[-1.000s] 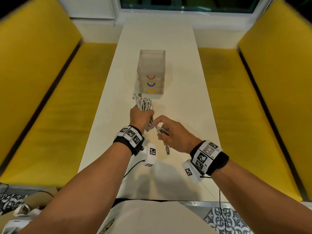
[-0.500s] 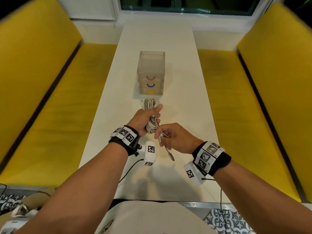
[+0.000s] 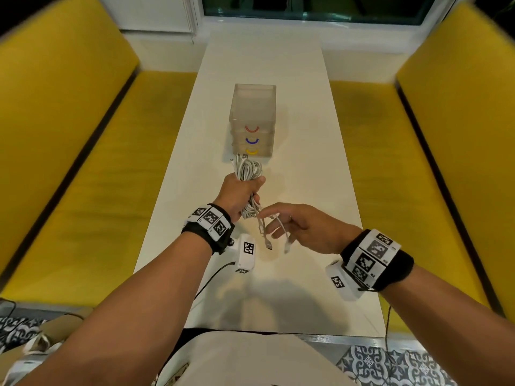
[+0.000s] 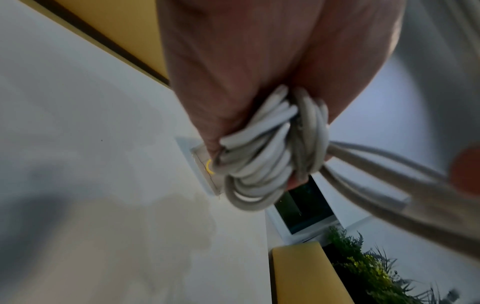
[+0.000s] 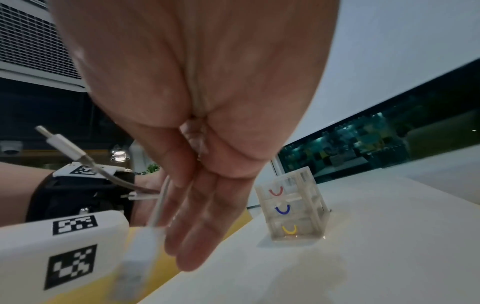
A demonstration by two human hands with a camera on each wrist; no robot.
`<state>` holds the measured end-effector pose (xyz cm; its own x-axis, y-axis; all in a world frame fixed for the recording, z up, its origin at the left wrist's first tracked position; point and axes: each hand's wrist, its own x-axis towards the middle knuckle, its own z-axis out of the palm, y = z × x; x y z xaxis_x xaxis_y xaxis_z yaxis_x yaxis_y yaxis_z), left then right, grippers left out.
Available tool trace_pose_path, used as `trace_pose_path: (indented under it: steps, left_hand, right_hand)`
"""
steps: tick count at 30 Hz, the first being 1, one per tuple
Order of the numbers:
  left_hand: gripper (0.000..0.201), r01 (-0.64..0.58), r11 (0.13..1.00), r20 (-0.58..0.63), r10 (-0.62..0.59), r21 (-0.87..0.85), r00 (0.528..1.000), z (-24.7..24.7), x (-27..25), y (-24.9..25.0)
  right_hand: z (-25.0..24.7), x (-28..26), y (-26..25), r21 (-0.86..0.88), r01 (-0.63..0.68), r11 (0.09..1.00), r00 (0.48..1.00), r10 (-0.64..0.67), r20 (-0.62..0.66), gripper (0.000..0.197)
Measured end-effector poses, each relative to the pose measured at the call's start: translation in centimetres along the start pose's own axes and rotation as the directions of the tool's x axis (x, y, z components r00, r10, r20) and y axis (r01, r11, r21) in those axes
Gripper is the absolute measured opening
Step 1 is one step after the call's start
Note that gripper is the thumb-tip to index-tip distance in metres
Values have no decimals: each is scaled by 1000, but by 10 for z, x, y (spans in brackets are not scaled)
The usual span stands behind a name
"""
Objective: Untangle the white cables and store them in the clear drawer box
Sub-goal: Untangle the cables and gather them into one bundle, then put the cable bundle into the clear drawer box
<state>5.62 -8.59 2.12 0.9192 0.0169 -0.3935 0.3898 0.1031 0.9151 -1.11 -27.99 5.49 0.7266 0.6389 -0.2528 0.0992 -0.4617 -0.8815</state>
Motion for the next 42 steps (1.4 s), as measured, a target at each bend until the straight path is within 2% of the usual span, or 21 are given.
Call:
trace_pose_path:
  steps: [3,7,10,12,13,14,15,16,17,18,20,21,23,25,27,29,31,35,39,40,42]
  left_hand:
    - [16,18,1000,23,-18,5,1000,7,-2,0]
    - [16,64,996,61,-61,-62,996,11,-4,-2]
    - [18,63,995,60,-59,-72,996,13,-7,-1]
    - [19,29,998,48,-26,-55,999,14,-9,-2]
    - [20,-3,999,36,4,-40,999,14,-9,-2]
    - [21,-38,999,30,39,-23,999,14,-10,-2]
    - [21,-70,998,28,70,-5,997,14,-12,-4]
    - [21,-105,994,26,105,9,994,15,-13,-4]
    - [20,-137,991,22,137,8,990,15,-16,-5]
    - [19,-160,987,16,160,-7,987,17,-18,-4]
    - [22,-178,982,1,178,-70,984,20,-20,-6]
    - [24,-179,979,-10,179,-94,984,21,-20,-7]
    - [30,-168,978,-55,162,-121,985,22,-21,-11]
    - [34,-136,975,-101,120,-174,988,22,-23,-15]
    - [37,-108,973,-110,87,-204,990,22,-27,-15]
    - [48,-100,981,-102,83,-165,991,21,-30,-17]
    - [48,-123,983,-72,114,-138,991,18,-31,-18]
    - [28,-79,994,-46,76,-75,996,15,-26,-17]
    - [34,-54,998,-98,52,-27,994,16,-22,-25]
    - [31,-52,998,-105,48,-34,993,15,-21,-27]
    - [23,-35,996,-113,26,-80,993,9,-19,-25]
  right_hand:
    - [-4,4,-5,-218,44,975,999,-46,-5,64]
    - [-1,11,-8,-523,144,840,977,-204,-60,43]
    - [2,14,-4,-602,158,783,965,-251,-73,31]
    - [7,18,3,-632,209,746,924,-363,-123,24]
    - [11,20,6,-594,233,770,898,-405,-174,19]
    - [14,22,8,-478,236,846,884,-392,-256,15]
    - [18,24,9,-270,227,936,878,-317,-360,12]
    - [20,28,7,-42,210,977,862,-205,-465,15]
    - [22,30,4,157,182,971,835,-68,-546,22]
    - [23,33,-1,318,141,938,814,73,-577,27]
    - [24,39,-9,541,42,840,803,294,-518,35]
    - [24,42,-11,570,-21,821,801,355,-482,38]
    - [23,47,-17,435,-150,888,809,363,-462,41]
    - [22,48,-24,102,-247,963,858,267,-439,40]
    - [24,47,-32,-150,-302,941,890,222,-398,39]
    - [28,47,-34,-264,-314,912,892,189,-410,35]
    - [32,48,-34,-304,-299,905,892,151,-426,28]
    - [38,46,-31,-418,-235,878,926,71,-370,25]
    - [37,45,-20,-497,-219,839,944,54,-325,10]
    - [37,46,-17,-486,-218,846,945,59,-322,11]
    - [42,45,-15,-433,-212,876,948,77,-307,25]
